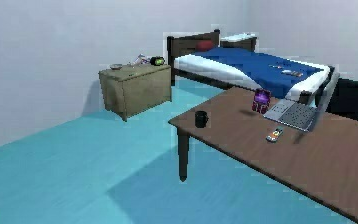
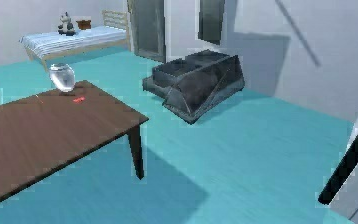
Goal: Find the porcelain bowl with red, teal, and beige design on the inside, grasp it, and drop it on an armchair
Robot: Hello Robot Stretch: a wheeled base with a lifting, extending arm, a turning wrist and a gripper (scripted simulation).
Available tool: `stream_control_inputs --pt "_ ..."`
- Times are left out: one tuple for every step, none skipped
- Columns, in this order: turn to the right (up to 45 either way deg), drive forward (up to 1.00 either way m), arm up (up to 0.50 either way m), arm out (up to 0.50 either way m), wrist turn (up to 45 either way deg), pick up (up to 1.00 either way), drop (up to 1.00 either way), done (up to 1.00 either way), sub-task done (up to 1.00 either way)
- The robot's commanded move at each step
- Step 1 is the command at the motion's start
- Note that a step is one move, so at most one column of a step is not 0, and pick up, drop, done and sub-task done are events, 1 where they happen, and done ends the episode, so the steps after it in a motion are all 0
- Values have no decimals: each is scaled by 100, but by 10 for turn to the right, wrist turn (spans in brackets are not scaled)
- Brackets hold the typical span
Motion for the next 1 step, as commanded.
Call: stream_control_inputs --pt "0 25 0 0 0 0 0 0 0"
